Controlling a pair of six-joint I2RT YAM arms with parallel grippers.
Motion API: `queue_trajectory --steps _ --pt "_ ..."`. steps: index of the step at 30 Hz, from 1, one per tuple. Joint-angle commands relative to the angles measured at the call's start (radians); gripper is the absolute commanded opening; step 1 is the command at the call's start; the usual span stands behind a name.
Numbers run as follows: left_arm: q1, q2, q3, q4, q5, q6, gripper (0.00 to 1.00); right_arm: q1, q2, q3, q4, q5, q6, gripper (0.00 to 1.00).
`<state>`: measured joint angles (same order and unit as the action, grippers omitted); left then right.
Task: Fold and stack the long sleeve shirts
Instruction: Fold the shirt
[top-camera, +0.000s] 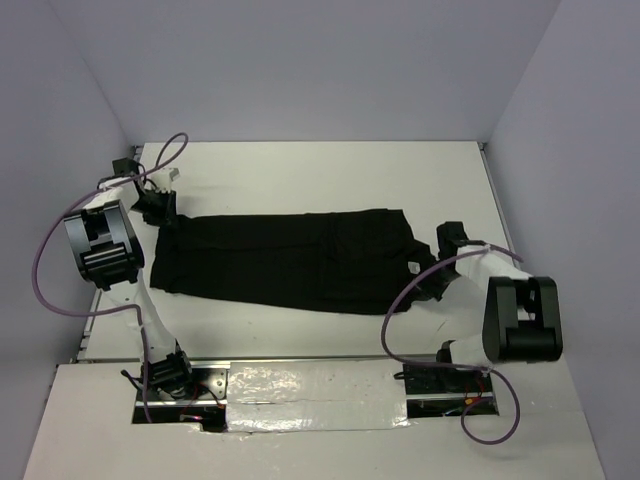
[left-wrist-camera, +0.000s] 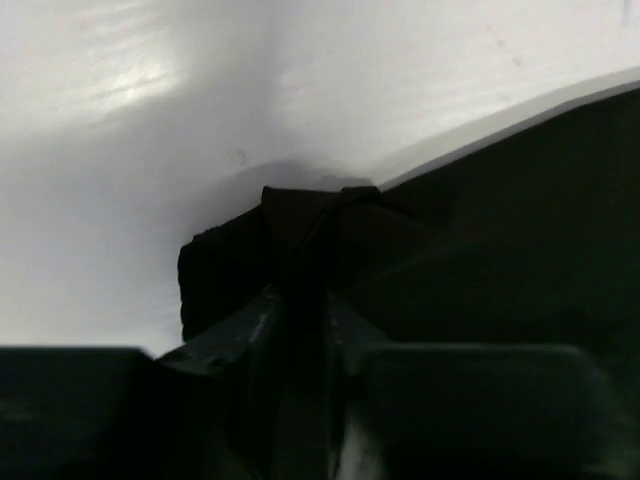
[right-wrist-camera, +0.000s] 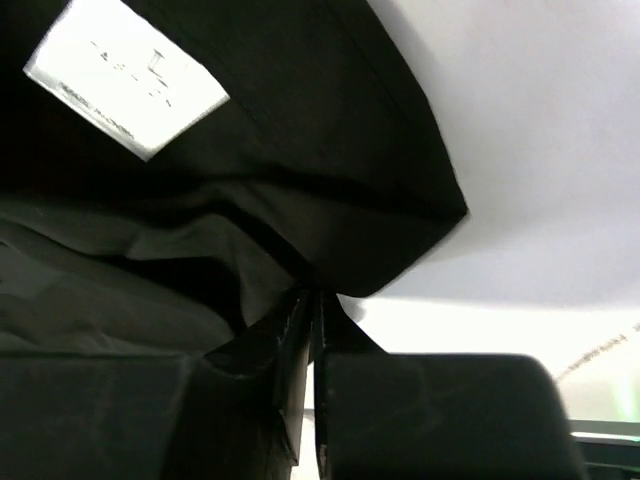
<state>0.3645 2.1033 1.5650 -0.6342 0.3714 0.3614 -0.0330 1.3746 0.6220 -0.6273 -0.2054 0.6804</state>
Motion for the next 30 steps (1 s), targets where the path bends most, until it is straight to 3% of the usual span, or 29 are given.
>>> queue_trajectory --steps 1,4,7,10,14,18,21,26,30 --pt "0.011 -0.065 -0.057 -0.012 -0.025 0.066 0.28 -0.001 0.113 0.109 0.112 0.072 -0.031 0.06" --pt "0.019 -0.114 -0.134 -0.016 -0.043 0.103 0.11 0.001 0.260 0.276 0.100 0.093 -0.074 0.04" --pt "0.028 -0.170 -0.216 -0.022 -0.046 0.142 0.10 0.001 0.404 0.465 0.087 0.135 -0.111 0.04" --pt "0.030 -0.256 -0.302 -0.064 -0.029 0.209 0.17 0.001 0.552 0.682 0.051 0.161 -0.142 0.08" --pt "0.030 -0.354 -0.448 -0.145 -0.011 0.360 0.33 0.001 0.772 0.973 -0.040 0.144 -0.183 0.18" --pt "0.030 -0.434 -0.526 -0.266 -0.005 0.507 0.49 -0.002 0.936 1.316 -0.156 0.173 -0.194 0.33" --pt "0.033 -0.488 -0.534 -0.346 -0.023 0.591 0.57 -0.018 0.986 1.453 -0.210 0.163 -0.194 0.37" --pt "0.074 -0.528 -0.363 -0.536 0.060 0.666 0.69 -0.036 0.849 1.377 -0.132 0.158 -0.177 0.41" --pt "0.083 -0.473 -0.235 -0.527 0.101 0.591 0.71 -0.036 0.723 1.128 -0.046 0.126 -0.137 0.41"
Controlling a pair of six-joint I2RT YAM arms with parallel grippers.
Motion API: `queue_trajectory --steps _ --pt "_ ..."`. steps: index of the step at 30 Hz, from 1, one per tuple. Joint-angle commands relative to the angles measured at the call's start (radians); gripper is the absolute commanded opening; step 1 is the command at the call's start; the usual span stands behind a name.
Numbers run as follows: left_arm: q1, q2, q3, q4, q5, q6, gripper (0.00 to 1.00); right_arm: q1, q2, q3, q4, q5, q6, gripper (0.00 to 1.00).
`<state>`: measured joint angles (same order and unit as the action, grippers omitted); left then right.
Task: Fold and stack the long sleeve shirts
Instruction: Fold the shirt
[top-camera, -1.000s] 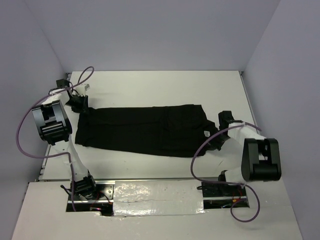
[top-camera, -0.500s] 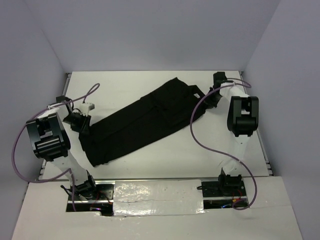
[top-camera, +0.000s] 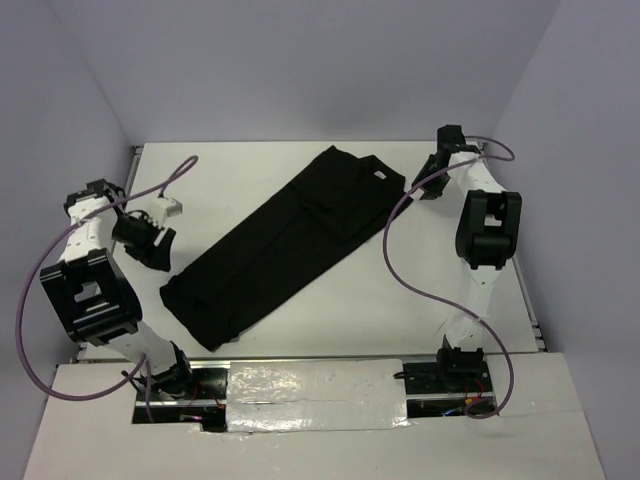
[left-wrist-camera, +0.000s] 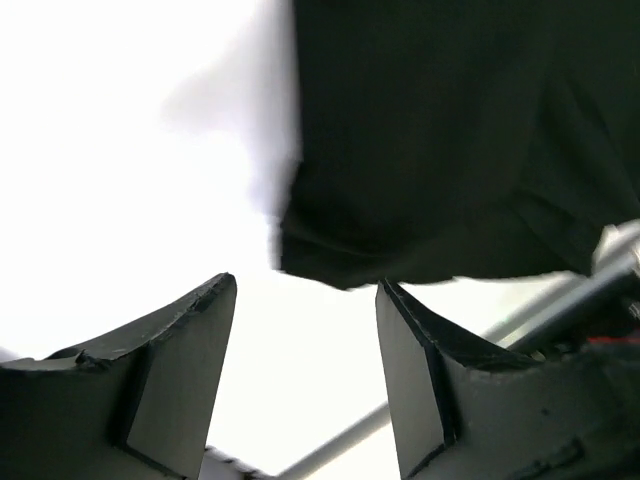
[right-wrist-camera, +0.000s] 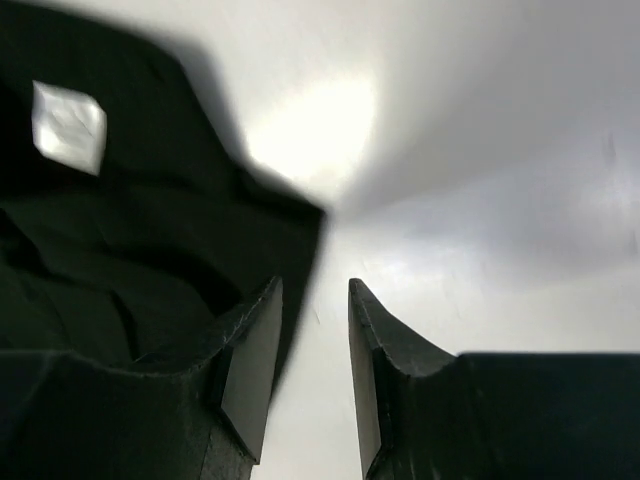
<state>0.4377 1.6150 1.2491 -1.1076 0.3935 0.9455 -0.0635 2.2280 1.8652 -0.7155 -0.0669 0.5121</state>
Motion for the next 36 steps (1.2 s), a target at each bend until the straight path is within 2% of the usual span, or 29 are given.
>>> queue_trajectory --steps 1,2,5,8,11,16,19,24,27,30,32,36 --pt "0.012 0.038 0.102 -0.023 0.093 -0.034 0.70 -0.004 -0.149 -0.164 0.060 -0.042 0.060 0.40" --pt "0.009 0.048 0.105 0.061 0.097 -0.121 0.69 -0.002 -0.174 -0.205 0.094 -0.060 0.075 0.38" --pt "-0.020 0.095 0.093 0.179 0.126 -0.195 0.69 0.001 -0.159 -0.334 0.145 -0.129 0.134 0.34" --pt "-0.062 0.147 0.050 0.280 0.064 -0.255 0.68 0.013 -0.098 -0.336 0.151 -0.178 0.164 0.27" --pt "-0.077 0.183 -0.006 0.322 0.035 -0.231 0.67 0.031 -0.058 -0.253 0.120 -0.156 0.160 0.21" --pt "-0.145 0.158 -0.155 0.327 -0.019 -0.105 0.63 0.033 0.068 -0.068 0.036 -0.143 0.169 0.20" --pt "-0.247 0.106 -0.253 0.316 -0.047 -0.021 0.63 0.034 0.171 0.157 -0.031 -0.168 0.181 0.20" --pt "-0.427 0.045 -0.344 0.264 -0.006 0.059 0.62 0.044 0.275 0.359 0.022 -0.272 0.273 0.19" --pt "-0.546 0.026 -0.367 0.215 0.074 0.090 0.61 0.059 0.289 0.391 0.157 -0.309 0.319 0.19" --pt "-0.675 -0.003 -0.390 0.222 0.163 0.070 0.62 0.059 0.327 0.468 0.203 -0.318 0.351 0.22" --pt "-0.761 -0.030 -0.401 0.259 0.200 0.035 0.62 0.051 0.334 0.515 0.197 -0.315 0.341 0.28" --pt "-0.867 -0.076 -0.401 0.310 0.300 -0.071 0.63 0.015 0.257 0.479 0.197 -0.278 0.272 0.40"
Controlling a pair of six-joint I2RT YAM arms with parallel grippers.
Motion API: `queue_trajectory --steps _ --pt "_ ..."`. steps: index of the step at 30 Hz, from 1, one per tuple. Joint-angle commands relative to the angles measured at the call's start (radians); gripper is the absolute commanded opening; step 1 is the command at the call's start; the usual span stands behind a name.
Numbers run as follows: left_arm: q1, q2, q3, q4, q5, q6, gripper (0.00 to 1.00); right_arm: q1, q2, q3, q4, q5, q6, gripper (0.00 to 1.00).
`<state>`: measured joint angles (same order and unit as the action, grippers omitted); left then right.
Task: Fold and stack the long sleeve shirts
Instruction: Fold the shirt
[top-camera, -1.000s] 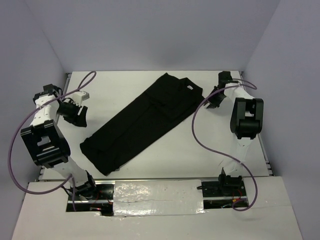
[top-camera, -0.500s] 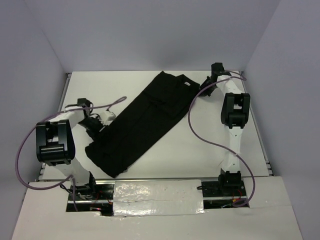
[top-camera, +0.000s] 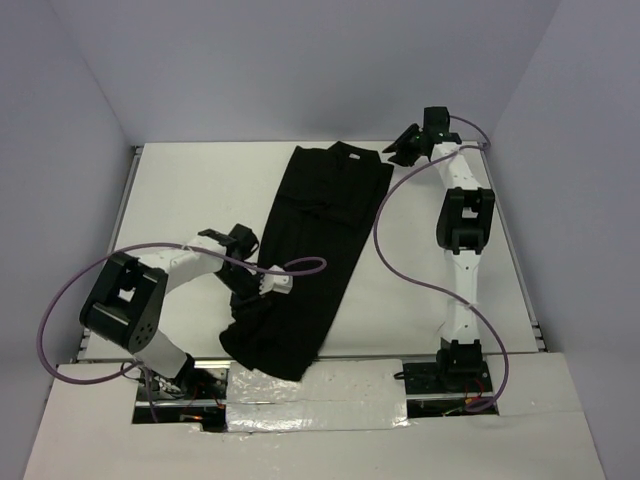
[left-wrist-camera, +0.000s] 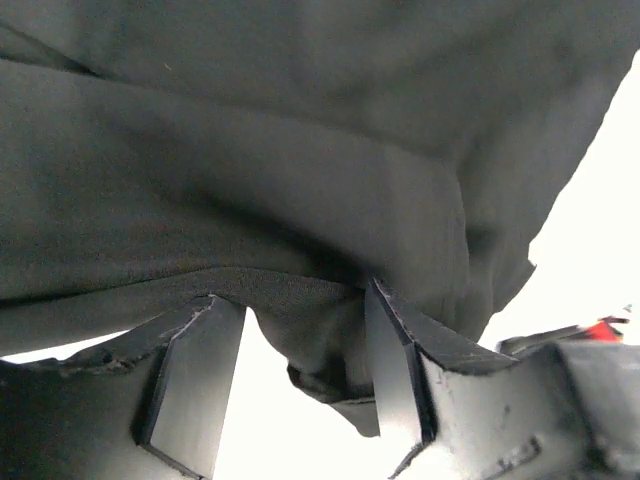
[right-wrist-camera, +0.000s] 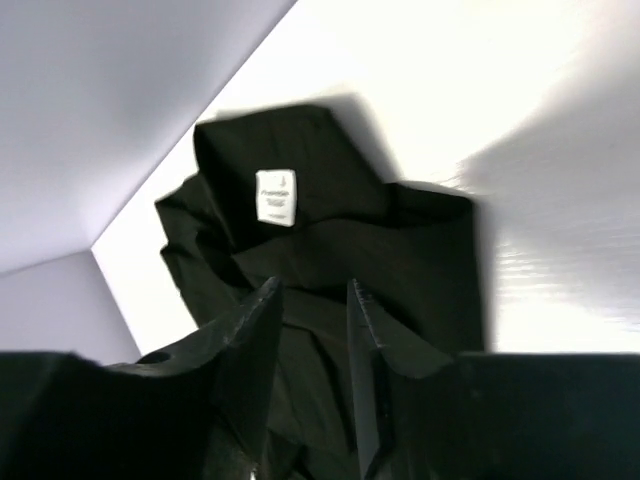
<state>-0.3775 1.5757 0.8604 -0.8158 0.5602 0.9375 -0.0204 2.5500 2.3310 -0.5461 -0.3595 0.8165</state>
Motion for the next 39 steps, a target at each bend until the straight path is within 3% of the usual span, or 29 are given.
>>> queue_trajectory --steps 1,7,12,17,18,24,27,30,31,32,35,37,39 --pt "-0.057 -0.045 -0.008 0.021 0.138 -0.072 0.64 -0.039 -0.083 -0.013 0.011 0.025 -0.049 0.42" --pt "0.024 -0.083 0.026 -0.035 0.055 -0.060 0.69 -0.082 -0.246 -0.204 -0.031 0.039 -0.154 0.42" --pt "0.163 -0.120 0.162 -0.173 0.072 0.006 0.77 -0.056 -0.419 -0.418 -0.106 -0.001 -0.209 0.41" --pt "0.239 -0.180 0.282 -0.279 0.052 0.064 0.78 0.016 -0.779 -0.911 -0.005 0.019 -0.240 0.42" --pt "0.244 -0.184 0.288 -0.289 0.037 0.073 0.78 0.086 -0.825 -1.044 0.029 0.030 -0.232 0.43" --pt "0.288 -0.235 0.217 -0.272 0.004 0.067 0.77 0.250 -1.042 -1.502 0.254 -0.032 -0.090 0.49" --pt "0.295 -0.293 0.175 -0.218 -0.003 0.052 0.78 0.298 -1.054 -1.617 0.360 -0.062 -0.018 0.49" --pt "0.299 -0.342 0.180 -0.181 0.000 0.040 0.82 0.381 -1.030 -1.621 0.426 -0.070 -0.011 0.51" --pt "0.301 -0.362 0.183 -0.168 0.000 0.034 0.84 0.395 -1.019 -1.619 0.437 -0.070 -0.013 0.51" --pt "0.302 -0.373 0.192 -0.149 -0.008 0.008 0.98 0.413 -0.998 -1.621 0.452 -0.070 -0.002 0.51" --pt "0.301 -0.394 0.255 -0.112 -0.029 -0.040 0.99 0.431 -0.949 -1.633 0.515 -0.068 0.035 0.51" --pt "0.302 -0.399 0.346 -0.132 -0.046 -0.075 0.99 0.436 -0.909 -1.627 0.523 -0.068 0.041 0.49" --pt "0.304 -0.404 0.415 -0.155 -0.100 -0.107 0.99 0.436 -0.857 -1.622 0.541 -0.087 0.052 0.38"
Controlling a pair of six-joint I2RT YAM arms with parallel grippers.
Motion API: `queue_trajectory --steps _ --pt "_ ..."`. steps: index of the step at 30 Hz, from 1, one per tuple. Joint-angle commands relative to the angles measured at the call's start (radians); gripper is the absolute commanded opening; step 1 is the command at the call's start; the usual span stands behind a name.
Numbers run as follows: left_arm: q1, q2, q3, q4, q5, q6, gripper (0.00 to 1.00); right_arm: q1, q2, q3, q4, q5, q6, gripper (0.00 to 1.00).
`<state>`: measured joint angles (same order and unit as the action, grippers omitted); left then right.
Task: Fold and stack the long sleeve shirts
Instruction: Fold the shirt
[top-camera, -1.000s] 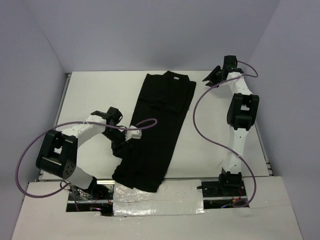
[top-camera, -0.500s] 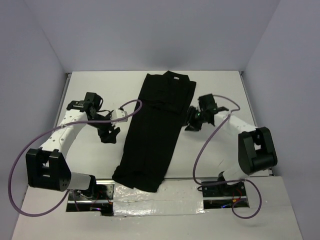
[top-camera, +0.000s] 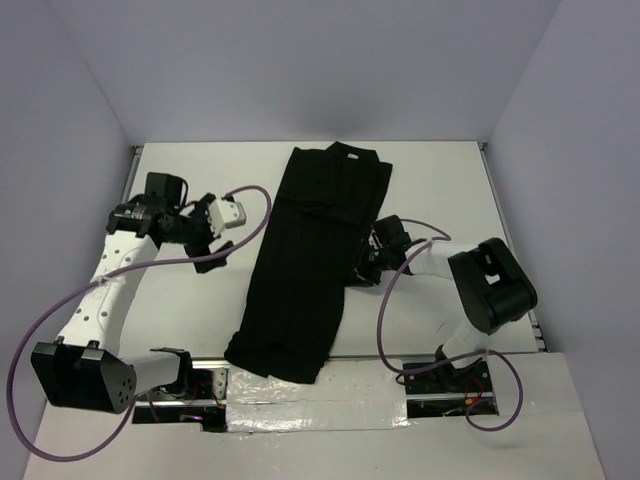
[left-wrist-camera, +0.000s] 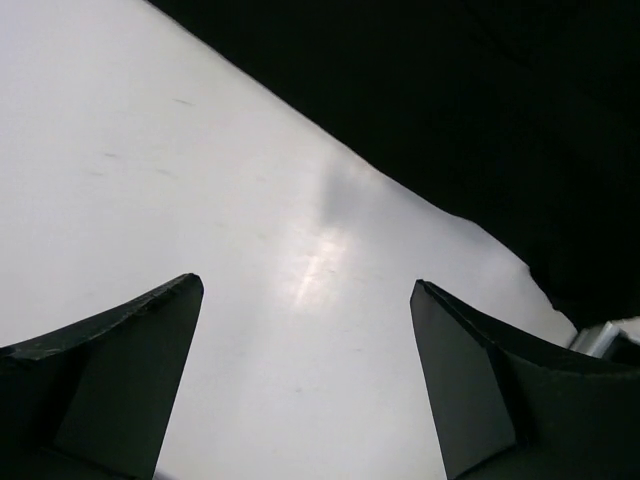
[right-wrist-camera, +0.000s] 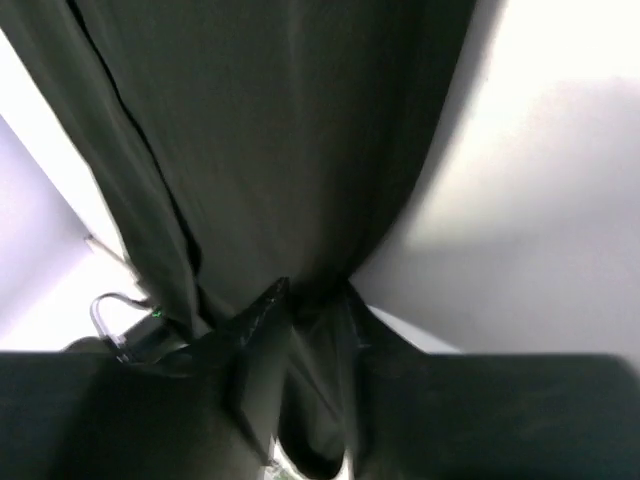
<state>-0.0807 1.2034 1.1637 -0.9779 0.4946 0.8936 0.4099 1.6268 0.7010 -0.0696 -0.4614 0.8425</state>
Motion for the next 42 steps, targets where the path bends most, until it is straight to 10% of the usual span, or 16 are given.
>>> queue_trajectory --steps 1,4,8,10,17,21,25,31,42 --pt "0.009 -0.031 0.175 -0.007 -0.047 -0.085 0.99 0.007 0.093 0.006 0.067 0.009 0.030 0.30" --pt "0.009 -0.031 0.231 0.024 -0.096 -0.274 0.99 -0.002 0.102 0.014 0.060 0.021 0.032 0.00" --pt "0.007 -0.027 0.157 0.000 0.084 -0.249 0.99 -0.080 0.058 0.017 -0.048 0.052 -0.040 0.00" --pt "-0.033 -0.025 0.122 -0.090 0.168 -0.057 0.81 -0.135 0.010 0.017 -0.117 0.069 -0.078 0.00" --pt "-0.371 -0.135 -0.151 0.195 -0.056 0.118 0.74 -0.356 -0.085 0.081 -0.262 0.092 -0.276 0.00" --pt "-0.479 -0.240 -0.341 0.352 0.016 0.384 0.84 -0.358 -0.030 0.173 -0.320 0.063 -0.348 0.36" --pt "-0.666 -0.260 -0.470 0.485 0.006 0.469 0.88 -0.356 -0.096 0.138 -0.413 0.115 -0.359 0.50" --pt "-0.942 -0.064 -0.450 0.671 -0.028 0.245 0.87 -0.356 -0.343 -0.007 -0.526 0.224 -0.273 0.52" --pt "-1.100 0.105 -0.510 0.757 0.015 0.470 0.82 -0.326 -0.473 -0.106 -0.702 0.246 -0.261 0.52"
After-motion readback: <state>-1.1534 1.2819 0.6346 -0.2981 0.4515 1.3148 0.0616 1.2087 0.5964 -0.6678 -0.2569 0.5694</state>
